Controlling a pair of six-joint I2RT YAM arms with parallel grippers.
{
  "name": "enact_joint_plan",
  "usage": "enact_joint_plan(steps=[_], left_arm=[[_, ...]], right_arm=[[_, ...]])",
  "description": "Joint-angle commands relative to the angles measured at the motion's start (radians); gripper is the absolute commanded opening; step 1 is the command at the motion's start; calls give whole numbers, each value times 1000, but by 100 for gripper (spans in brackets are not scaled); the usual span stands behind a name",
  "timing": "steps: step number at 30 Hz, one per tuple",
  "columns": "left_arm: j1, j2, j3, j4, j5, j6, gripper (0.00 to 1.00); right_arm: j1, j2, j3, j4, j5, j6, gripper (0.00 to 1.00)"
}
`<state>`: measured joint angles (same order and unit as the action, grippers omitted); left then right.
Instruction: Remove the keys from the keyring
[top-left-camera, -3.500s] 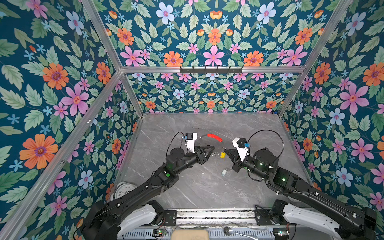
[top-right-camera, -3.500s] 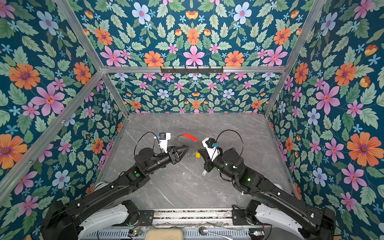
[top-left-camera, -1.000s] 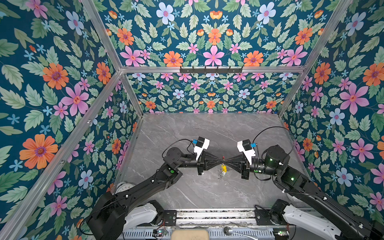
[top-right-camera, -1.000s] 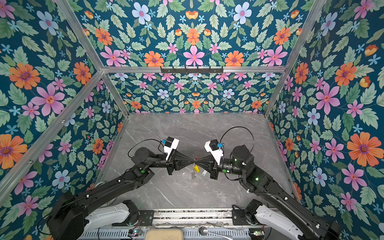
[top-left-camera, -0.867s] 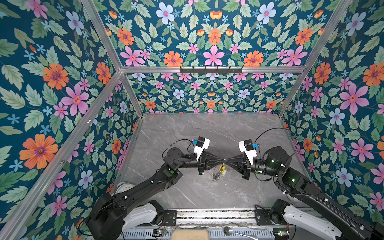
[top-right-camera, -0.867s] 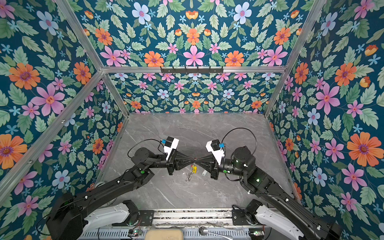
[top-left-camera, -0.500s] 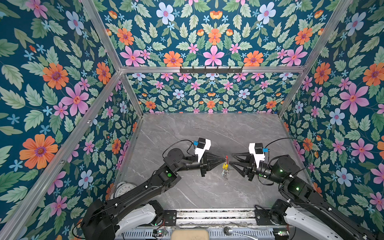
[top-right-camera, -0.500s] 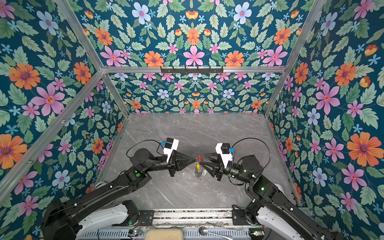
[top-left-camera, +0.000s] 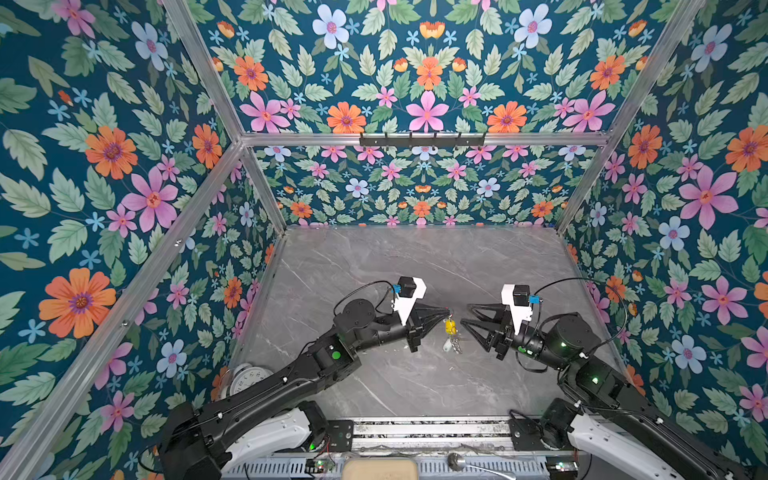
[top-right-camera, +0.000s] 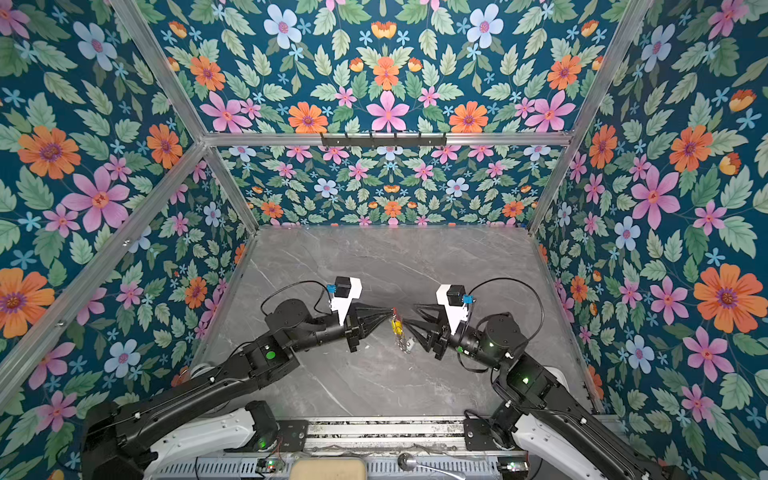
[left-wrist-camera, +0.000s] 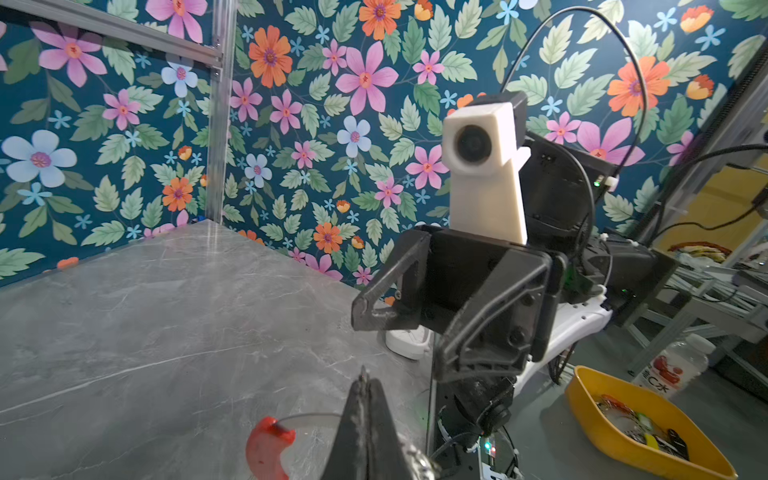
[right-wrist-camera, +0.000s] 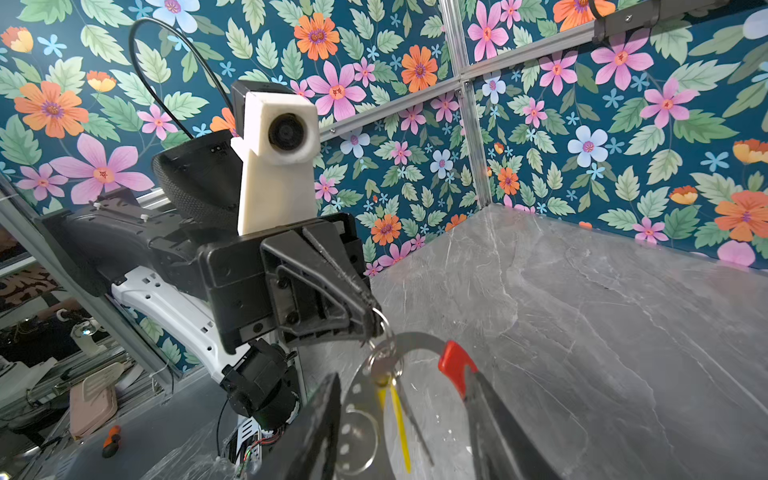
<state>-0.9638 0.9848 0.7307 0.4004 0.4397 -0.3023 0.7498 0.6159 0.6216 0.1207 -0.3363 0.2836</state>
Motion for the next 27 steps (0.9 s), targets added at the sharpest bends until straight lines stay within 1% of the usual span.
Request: enact_joint_plan(steps=[1,8,11,14,17,21,27], left_arm=[[-4,-8,3,17,-5,35,0],[-4,-30,-17,29,-10,49,0],[-4,-39,-30,48,15,59,0],[-4,-58,-58,92,77,75,0],[-4,-85,-79,118,136,85,0],[-1,-100,-66,76,205,118,0],[0,-118,-55,27,250,138,0]], right_arm=[[1,-1,0,17,20,5,50],[1,5,-1,14,11,5,50],[1,11,-1,13,2,9,50],[1,15,0,17,-14,9,49],[1,16,7,24,-74,7,47],[2,20,15,22,-145,1,45],[1,-3,-1,39,-156,7,45]])
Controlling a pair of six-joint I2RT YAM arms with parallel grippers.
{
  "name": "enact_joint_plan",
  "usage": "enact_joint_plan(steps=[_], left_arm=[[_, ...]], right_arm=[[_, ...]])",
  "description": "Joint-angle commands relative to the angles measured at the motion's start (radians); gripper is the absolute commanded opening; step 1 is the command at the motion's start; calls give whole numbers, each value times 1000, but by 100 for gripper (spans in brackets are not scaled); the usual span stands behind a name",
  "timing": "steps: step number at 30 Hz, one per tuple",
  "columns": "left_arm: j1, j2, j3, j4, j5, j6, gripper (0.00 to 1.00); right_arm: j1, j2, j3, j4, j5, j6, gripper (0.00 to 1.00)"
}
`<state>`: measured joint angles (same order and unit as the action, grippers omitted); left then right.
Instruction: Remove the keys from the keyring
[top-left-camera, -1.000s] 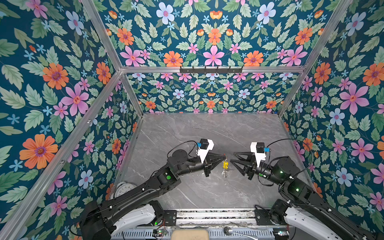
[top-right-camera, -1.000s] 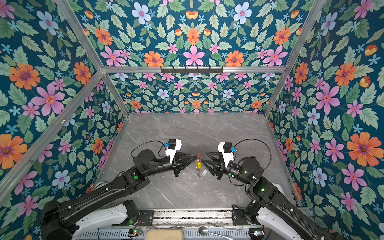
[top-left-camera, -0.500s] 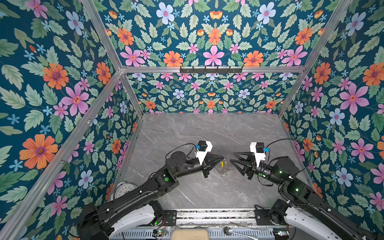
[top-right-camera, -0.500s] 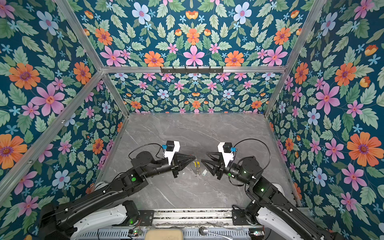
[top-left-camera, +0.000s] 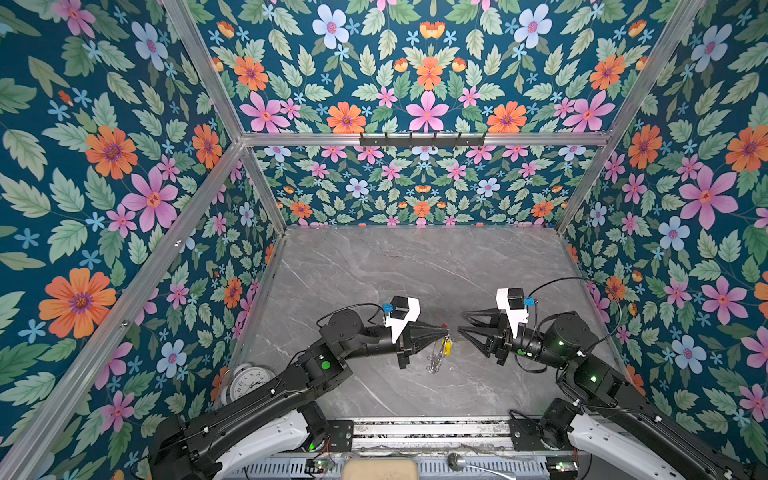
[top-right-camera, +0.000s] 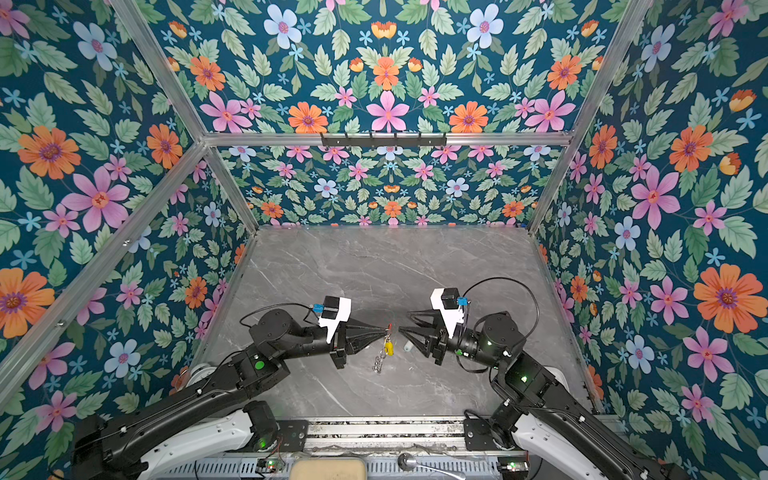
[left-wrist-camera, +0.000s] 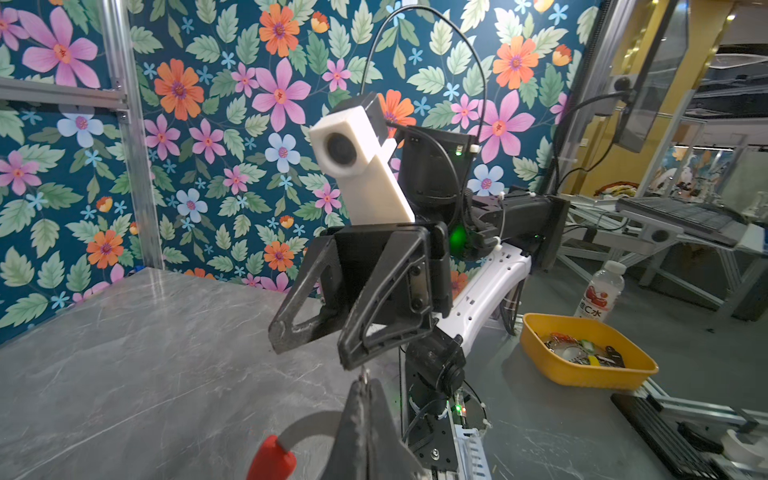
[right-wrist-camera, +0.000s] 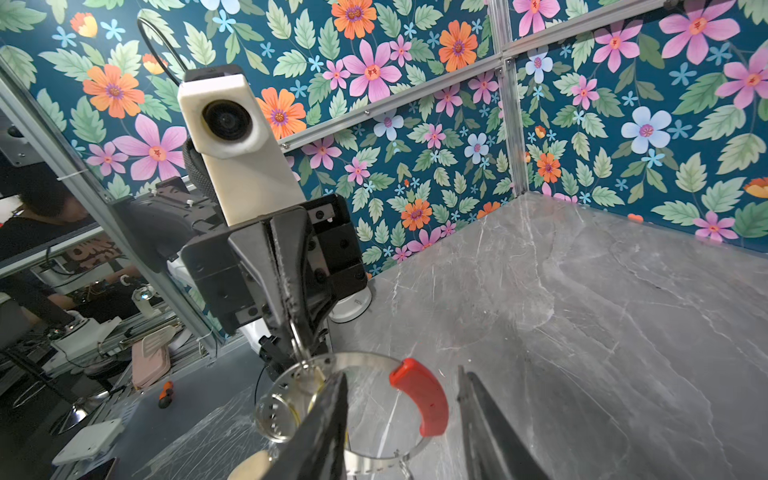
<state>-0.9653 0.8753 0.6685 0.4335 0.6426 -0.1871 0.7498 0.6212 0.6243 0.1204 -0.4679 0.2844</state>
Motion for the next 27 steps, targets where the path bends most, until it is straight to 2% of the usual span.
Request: enact_joint_plan(steps=[1,11,16,21,27], left_arm=[[1,-12,6,-8,49,23,0],[3,-13,14,-26,55,29,0],[3,-9,23,-52,47,37,0],[2,8,85,-172,30,61,0],[2,37,149,-280,-17,63,0]], right_arm=[[1,-11,-5,42,-25,7,45],[1,-24,-11,40,-34,9,45],[1,-18,3,26,-95,2,52],[1,20,34,-7,-155,-7,53],[3,33,29,-8,-105,0,52]])
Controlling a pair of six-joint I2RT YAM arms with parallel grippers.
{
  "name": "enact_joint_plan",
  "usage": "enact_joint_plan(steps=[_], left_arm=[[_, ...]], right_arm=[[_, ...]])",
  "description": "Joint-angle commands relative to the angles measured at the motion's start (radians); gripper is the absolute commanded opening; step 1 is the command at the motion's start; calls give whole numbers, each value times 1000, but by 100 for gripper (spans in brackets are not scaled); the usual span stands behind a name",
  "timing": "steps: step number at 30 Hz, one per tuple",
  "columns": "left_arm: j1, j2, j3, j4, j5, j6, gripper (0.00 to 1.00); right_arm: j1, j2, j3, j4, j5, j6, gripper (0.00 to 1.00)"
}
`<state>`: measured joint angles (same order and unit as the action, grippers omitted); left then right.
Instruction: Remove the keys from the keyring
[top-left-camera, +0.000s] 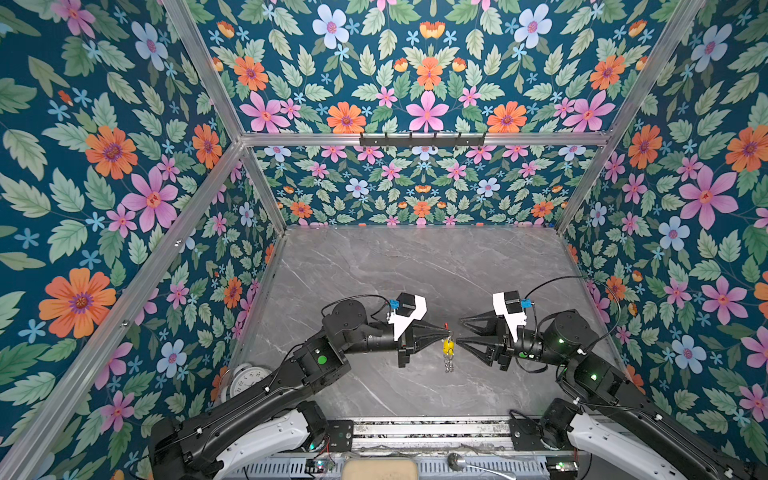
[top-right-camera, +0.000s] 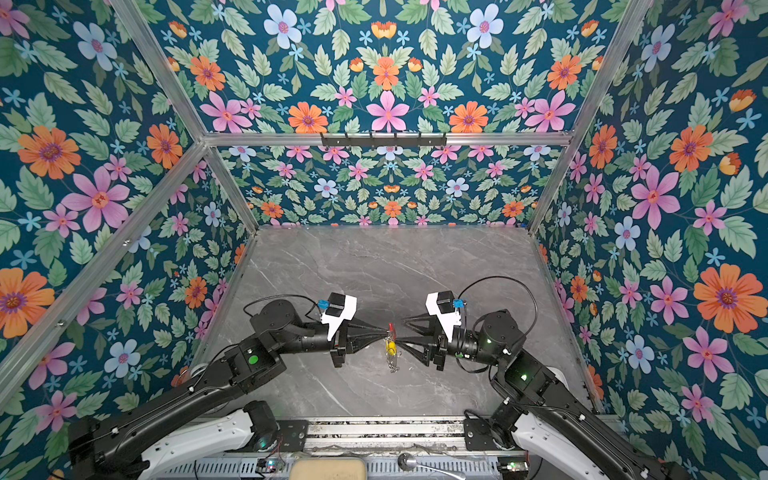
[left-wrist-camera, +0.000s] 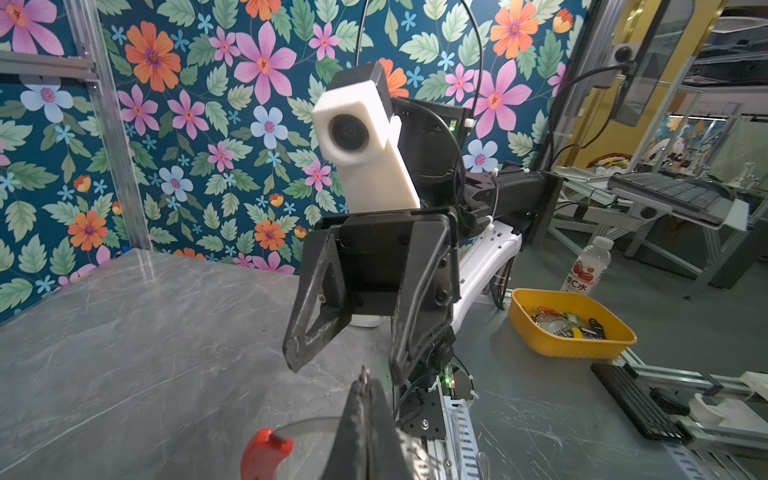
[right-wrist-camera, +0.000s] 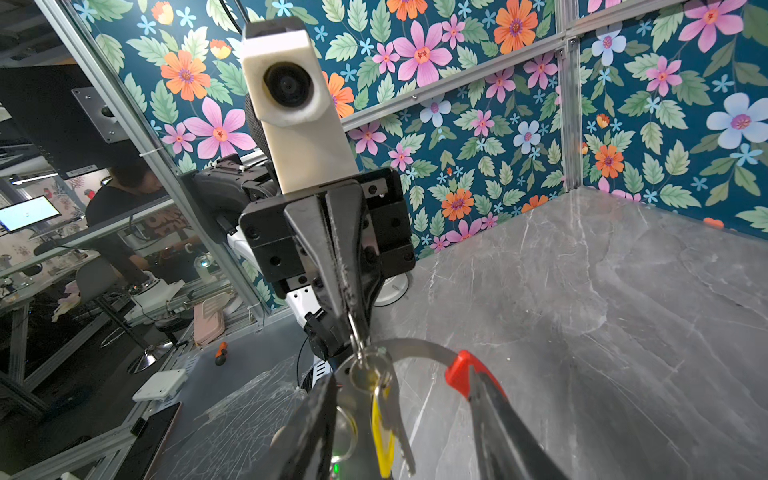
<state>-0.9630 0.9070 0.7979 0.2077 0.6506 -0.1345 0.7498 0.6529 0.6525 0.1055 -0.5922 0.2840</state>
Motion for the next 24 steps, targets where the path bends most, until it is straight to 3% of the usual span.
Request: enact_joint_plan(steps=[1,6,16,24], left_arm=[[0,4,26,-65,-32,10,0],[0,15,74,-149,-57,19,0],[-1,45,126,-225,-25,56,0],[-1,40,124,-223,-7,67,0]], right_arm=[[3,3,3,2,26,1,52],[3,12,16,-23,63,-12,52],[2,84,62,-2,14,-36,51],[2,101,67,5,-76,-37,35]])
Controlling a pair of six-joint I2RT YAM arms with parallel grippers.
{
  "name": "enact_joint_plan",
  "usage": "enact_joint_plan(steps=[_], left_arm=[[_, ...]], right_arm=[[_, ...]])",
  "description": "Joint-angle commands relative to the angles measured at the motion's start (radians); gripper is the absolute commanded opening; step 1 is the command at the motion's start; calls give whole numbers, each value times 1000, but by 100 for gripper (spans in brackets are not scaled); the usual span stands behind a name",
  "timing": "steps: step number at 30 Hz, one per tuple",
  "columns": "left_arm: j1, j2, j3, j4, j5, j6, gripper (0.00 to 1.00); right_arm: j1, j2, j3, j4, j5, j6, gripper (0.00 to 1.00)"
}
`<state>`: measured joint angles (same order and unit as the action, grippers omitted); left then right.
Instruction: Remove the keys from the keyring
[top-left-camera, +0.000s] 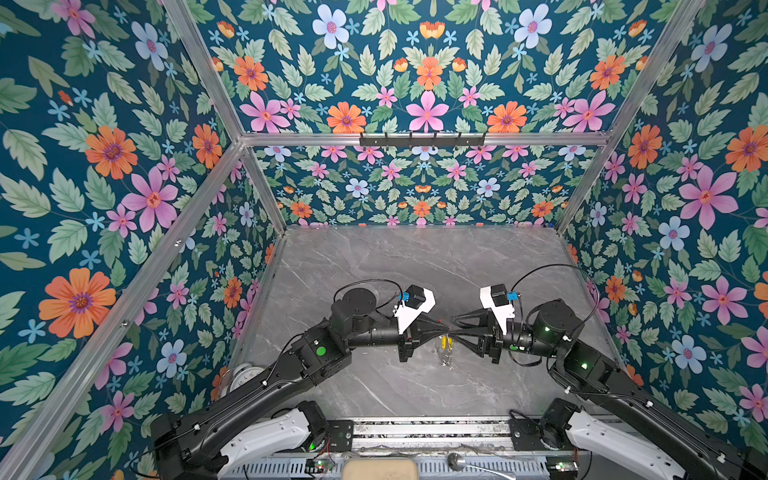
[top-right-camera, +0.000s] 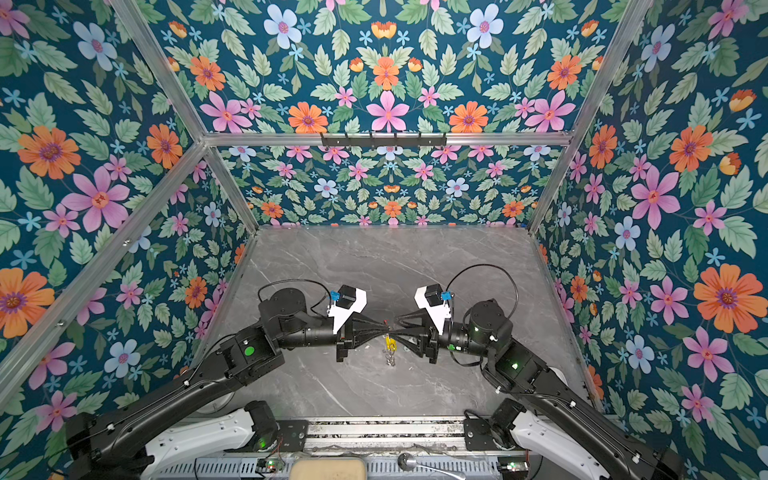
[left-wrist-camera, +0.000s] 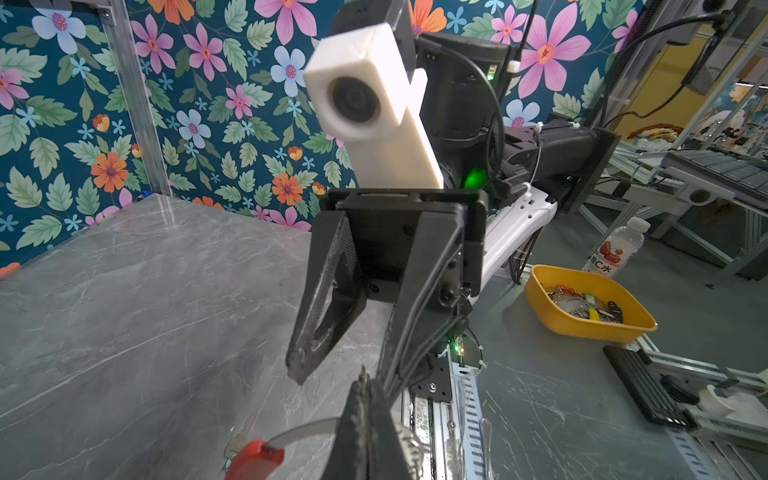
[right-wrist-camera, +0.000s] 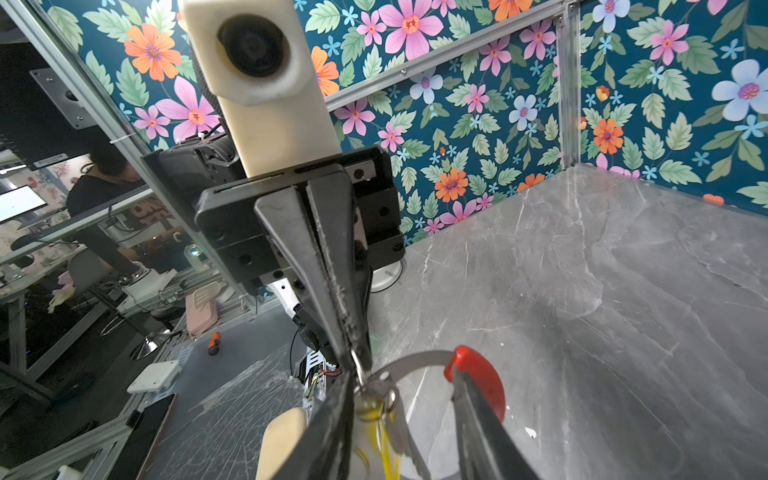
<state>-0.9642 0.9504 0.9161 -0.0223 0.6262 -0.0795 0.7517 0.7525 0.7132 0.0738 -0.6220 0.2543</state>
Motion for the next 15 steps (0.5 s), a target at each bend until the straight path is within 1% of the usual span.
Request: enact_joint_plan(steps=[1,6,8,10,13,15], left_arm=[[0,-4,6,7,18,12,0],[0,-3,8,7,23,15,0],[0,0,9,7,28,15,0],[0,6,12,8,35,15,0],[0,12,17,3,37,15,0],[0,13,18,3,41,17,0]], right_arm=[[0,2,5,38,-53,-7,31],[1,2,2,42,-58,-8,17],[1,2,2,44,-59,-5,14],[1,0,2,47,-59,-4,14],[1,0,3,50,-73,1,16],[1,0,3,52,-73,2,16]])
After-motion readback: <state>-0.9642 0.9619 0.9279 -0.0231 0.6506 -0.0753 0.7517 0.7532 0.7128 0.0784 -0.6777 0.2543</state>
